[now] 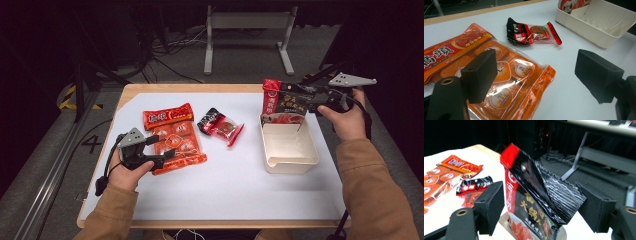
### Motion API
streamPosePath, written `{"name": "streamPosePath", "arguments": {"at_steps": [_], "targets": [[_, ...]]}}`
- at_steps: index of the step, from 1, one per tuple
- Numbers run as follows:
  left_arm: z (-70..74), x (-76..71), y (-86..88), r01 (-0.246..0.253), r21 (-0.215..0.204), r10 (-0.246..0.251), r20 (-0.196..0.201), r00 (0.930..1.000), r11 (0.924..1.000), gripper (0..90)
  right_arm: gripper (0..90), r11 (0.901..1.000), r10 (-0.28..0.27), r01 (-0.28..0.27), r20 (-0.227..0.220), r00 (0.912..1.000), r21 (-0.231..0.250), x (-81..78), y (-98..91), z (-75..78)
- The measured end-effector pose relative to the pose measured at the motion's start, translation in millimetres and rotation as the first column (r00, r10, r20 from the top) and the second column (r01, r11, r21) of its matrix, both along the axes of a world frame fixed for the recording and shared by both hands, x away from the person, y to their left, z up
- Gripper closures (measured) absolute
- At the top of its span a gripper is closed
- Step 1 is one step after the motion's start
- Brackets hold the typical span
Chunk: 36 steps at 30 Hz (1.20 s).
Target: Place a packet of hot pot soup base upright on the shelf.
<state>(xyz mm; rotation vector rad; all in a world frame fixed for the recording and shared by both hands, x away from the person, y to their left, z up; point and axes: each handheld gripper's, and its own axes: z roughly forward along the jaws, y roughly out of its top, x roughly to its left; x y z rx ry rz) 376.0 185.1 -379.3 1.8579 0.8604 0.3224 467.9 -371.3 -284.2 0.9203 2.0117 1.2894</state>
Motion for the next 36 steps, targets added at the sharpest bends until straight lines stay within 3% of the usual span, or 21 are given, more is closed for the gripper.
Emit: {"name": "streamPosePath", "arguments": {"at_steps": [5,10,15,19,24,30,36], "targets": [[1.0,1.6,-1.8,0.007,-0.002,-0.007,0.007,0.9999,1.0000,19.1,24.0,0.9998,0.003,-0.002,0.034,0.9994,-0.020,-20.7,10.0,12.5],[1.6,1.8,-1.4,0.009,-0.002,-0.009,0.010,0.9999,1.0000,19.1,25.0,0.9990,-0.020,0.022,0.057,0.9982,-0.040,-35.1,17.6,14.2],[1.6,1.5,-0.5,0.007,-0.004,-0.007,0.012,0.9999,1.0000,19.1,25.0,0.9997,-0.020,0.021,0.112,0.9935,-0.012,-54.9,22.7,20.8],[2.2,-0.1,0.1,0.013,0.001,-0.013,0.022,0.9997,0.9999,19.0,24.5,0.9992,0.024,-0.027,0.094,0.9953,0.030,-68.5,30.3,18.5],[1.6,-4.1,0.4,0.024,-0.012,-0.023,0.027,0.9994,0.9996,18.1,24.8,0.9936,0.073,-0.078,0.065,0.9952,0.081,-87.9,45.5,3.1],[-0.1,-7.2,4.2,0.034,-0.044,-0.033,0.028,0.9991,0.9985,17.2,26.5,0.9894,0.111,-0.114,0.044,0.9929,0.089,-100.9,61.9,-8.6],[0.0,-7.3,9.0,0.036,-0.038,-0.035,0.039,0.9986,0.9986,17.5,28.3,0.9852,0.146,-0.147,0.028,0.9889,0.087,-104.9,80.2,-20.2]]}}
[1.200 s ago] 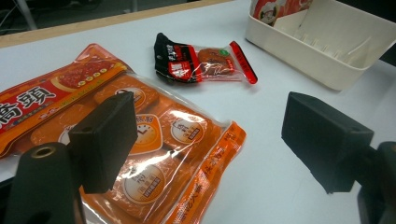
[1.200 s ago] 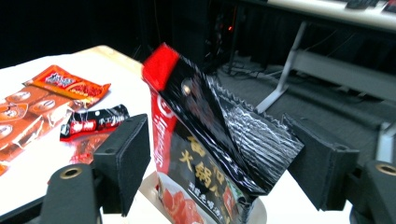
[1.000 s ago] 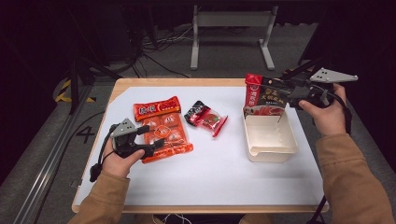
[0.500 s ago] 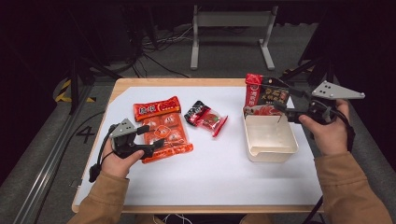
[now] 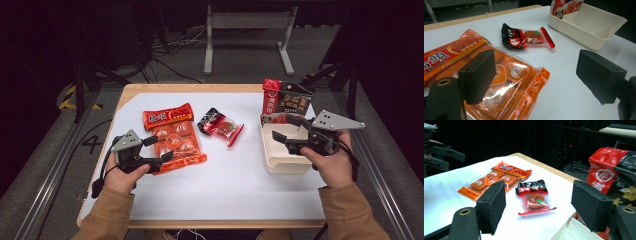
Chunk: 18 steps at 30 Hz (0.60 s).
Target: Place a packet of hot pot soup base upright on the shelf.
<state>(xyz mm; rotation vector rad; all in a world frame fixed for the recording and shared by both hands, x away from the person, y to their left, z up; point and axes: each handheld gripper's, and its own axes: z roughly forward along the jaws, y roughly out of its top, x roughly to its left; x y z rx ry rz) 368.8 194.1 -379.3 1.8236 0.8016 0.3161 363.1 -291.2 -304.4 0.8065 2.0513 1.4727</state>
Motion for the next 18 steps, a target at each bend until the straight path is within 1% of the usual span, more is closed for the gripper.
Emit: {"name": "streamPosePath", "arguments": {"at_steps": [1,3,4,5,6,7,11,14,16,18], "targets": [[0.5,-0.5,0.2,0.001,-0.003,-0.001,0.001,1.0000,1.0000,17.6,28.3,0.9999,0.006,-0.006,-0.009,0.9999,0.011,1.4,4.1,-4.7],[1.0,-0.6,0.7,0.003,-0.002,-0.003,0.007,1.0000,1.0000,17.5,28.4,0.9999,0.008,-0.007,-0.015,0.9999,0.012,1.6,5.5,-6.6],[1.2,-1.0,0.9,0.001,-0.009,-0.001,0.010,1.0000,1.0000,17.6,28.4,0.9999,0.010,-0.010,-0.019,0.9998,0.011,1.6,7.2,-9.1],[1.4,-0.8,2.0,-0.002,-0.013,0.002,0.012,0.9999,0.9999,17.5,28.5,0.9999,0.017,-0.016,-0.036,0.9992,0.003,1.4,11.5,-14.5],[1.4,-0.8,2.0,-0.002,-0.013,0.002,0.012,0.9999,0.9999,17.5,28.5,0.9999,0.017,-0.016,-0.036,0.9992,0.003,1.4,11.5,-14.5],[1.5,-0.1,3.9,-0.007,-0.012,0.007,0.016,0.9998,0.9999,17.4,28.5,0.9999,0.015,-0.015,-0.042,0.9990,-0.006,0.9,13.6,-18.0],[2.2,0.6,6.4,-0.023,-0.015,0.023,0.015,0.9996,0.9996,17.0,28.5,0.9999,0.016,-0.016,-0.054,0.9984,-0.005,1.1,14.5,-22.3],[4.2,0.7,7.4,-0.025,-0.009,0.025,0.012,0.9996,0.9997,17.3,28.5,1.0000,0.008,-0.009,-0.066,0.9978,-0.002,1.3,13.9,-27.0],[6.7,1.4,9.3,-0.024,0.001,0.024,0.017,0.9996,0.9997,17.5,28.5,1.0000,0.006,-0.006,-0.067,0.9978,-0.001,1.2,13.5,-28.0],[8.3,2.2,10.7,-0.028,0.000,0.028,0.016,0.9995,0.9996,17.5,28.4,1.0000,0.007,-0.007,-0.066,0.9978,0.001,0.8,13.5,-28.8]]}}
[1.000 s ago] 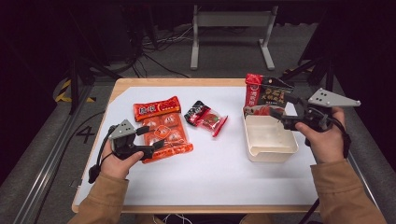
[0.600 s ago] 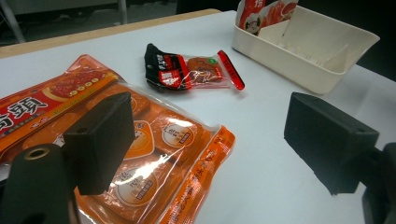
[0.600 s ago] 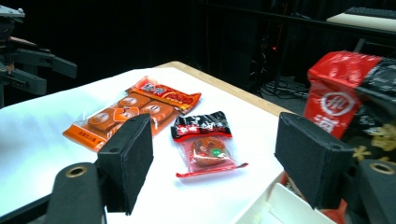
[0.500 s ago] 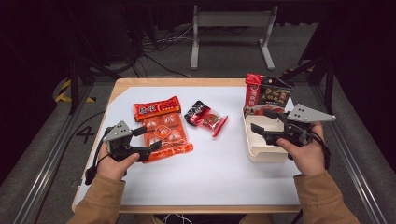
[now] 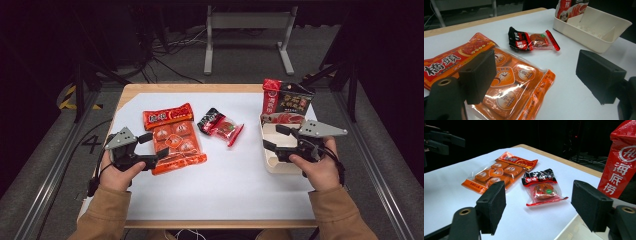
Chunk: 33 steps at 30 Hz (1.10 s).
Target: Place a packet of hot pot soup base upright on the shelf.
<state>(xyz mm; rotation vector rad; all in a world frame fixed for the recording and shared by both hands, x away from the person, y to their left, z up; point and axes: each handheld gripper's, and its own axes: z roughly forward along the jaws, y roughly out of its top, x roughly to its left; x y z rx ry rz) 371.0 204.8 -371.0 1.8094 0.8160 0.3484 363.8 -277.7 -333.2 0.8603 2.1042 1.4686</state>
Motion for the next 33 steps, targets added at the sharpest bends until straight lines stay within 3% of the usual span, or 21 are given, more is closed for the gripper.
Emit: {"name": "streamPosePath", "arguments": {"at_steps": [10,19,25,29,33], "targets": [[3.1,6.4,5.7,-0.027,-0.001,0.027,0.011,0.9996,0.9996,16.6,28.0,1.0000,-0.001,0.001,0.003,1.0000,-0.001,-1.3,-0.6,-3.9],[5.5,21.7,10.7,-0.055,-0.007,0.055,0.035,0.9979,0.9985,14.2,27.8,1.0000,0.005,-0.005,0.005,1.0000,-0.001,-2.8,0.3,-5.3],[2.7,39.3,13.5,-0.053,0.024,0.051,0.075,0.9959,0.9983,12.7,27.8,0.9999,0.011,-0.011,0.006,0.9999,-0.006,-1.2,2.1,-7.0],[1.5,49.7,16.4,-0.047,0.008,0.047,0.062,0.9970,0.9988,13.5,27.6,0.9997,0.022,-0.022,-0.001,0.9998,-0.011,-0.2,3.2,-8.8],[-1.6,67.7,22.9,-0.089,0.035,0.087,0.056,0.9946,0.9954,14.2,27.2,0.9988,0.041,-0.041,-0.003,0.9991,-0.027,-0.5,6.2,-9.9]]}}
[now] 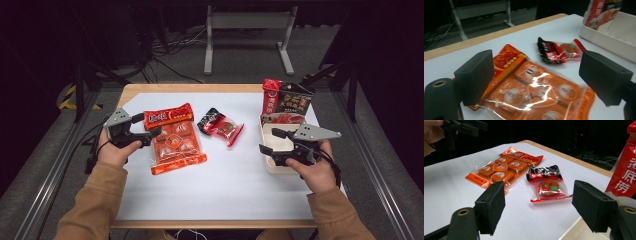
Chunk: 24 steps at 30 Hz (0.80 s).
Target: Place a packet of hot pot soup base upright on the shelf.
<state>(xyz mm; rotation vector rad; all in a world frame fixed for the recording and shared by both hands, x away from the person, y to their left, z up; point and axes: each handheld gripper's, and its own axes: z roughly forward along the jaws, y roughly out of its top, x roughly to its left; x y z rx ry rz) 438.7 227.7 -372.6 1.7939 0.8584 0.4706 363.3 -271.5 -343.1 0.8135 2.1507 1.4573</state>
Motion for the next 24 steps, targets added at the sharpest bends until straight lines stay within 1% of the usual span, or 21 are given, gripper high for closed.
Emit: {"name": "streamPosePath", "arguments": {"at_steps": [1,2,3,4,5,7,8,10,13,16,18,21,24], "targets": [[-1.5,3.7,1.5,-0.008,-0.001,0.008,-0.003,1.0000,1.0000,14.4,27.2,1.0000,0.000,0.000,0.000,1.0000,0.000,-0.1,0.1,-0.1],[-1.5,3.7,1.5,-0.008,-0.001,0.008,-0.003,1.0000,1.0000,14.8,27.2,1.0000,0.000,0.000,0.000,1.0000,0.000,-0.1,0.1,-0.1],[-3.3,7.8,3.4,-0.016,-0.001,0.016,-0.003,0.9999,0.9999,14.8,27.2,1.0000,0.001,-0.001,0.000,1.0000,0.000,-0.1,0.2,-0.1],[-6.2,12.8,5.5,-0.024,0.005,0.024,-0.020,0.9995,0.9997,15.3,27.2,1.0000,0.002,-0.002,0.000,1.0000,0.000,-0.1,0.3,-0.2],[-9.0,17.3,7.3,-0.034,0.019,0.035,-0.033,0.9989,0.9992,15.4,27.2,1.0000,0.002,-0.002,0.000,1.0000,-0.001,-0.2,0.4,-0.4],[-12.3,23.2,10.2,-0.042,0.021,0.043,-0.041,0.9983,0.9989,17.1,27.2,1.0000,0.004,-0.004,0.000,1.0000,-0.005,-0.3,0.6,-1.0],[-14.3,26.9,12.2,-0.055,0.024,0.056,-0.047,0.9973,0.9982,17.4,27.2,1.0000,0.006,-0.006,-0.001,1.0000,-0.007,-0.3,0.9,-1.5],[-16.7,32.5,15.2,-0.071,0.015,0.072,-0.048,0.9962,0.9973,17.4,27.2,0.9999,0.008,-0.008,-0.002,1.0000,-0.009,-0.5,1.2,-2.6],[-19.4,40.4,19.5,-0.093,0.002,0.093,-0.037,0.9950,0.9957,17.4,27.2,0.9999,0.008,-0.009,-0.004,1.0000,-0.011,-1.2,1.5,-3.4],[-22.1,48.1,24.3,-0.107,-0.036,0.106,-0.039,0.9936,0.9936,17.2,27.2,0.9999,0.010,-0.010,0.000,0.9999,-0.012,-2.3,1.6,-3.0],[-23.8,51.6,26.5,-0.118,-0.032,0.117,-0.030,0.9927,0.9925,17.2,27.2,0.9999,0.011,-0.011,0.001,0.9999,-0.012,-2.8,1.7,-3.0],[-27.7,56.3,29.5,-0.117,-0.049,0.117,-0.012,0.9931,0.9919,17.4,27.2,0.9999,0.012,-0.012,0.003,0.9999,-0.011,-2.9,2.0,-3.3],[-31.3,59.9,32.4,-0.131,-0.044,0.131,-0.012,0.9914,0.9904,18.9,27.2,0.9998,0.014,-0.014,0.002,0.9999,-0.012,-2.8,2.7,-3.9]]}}
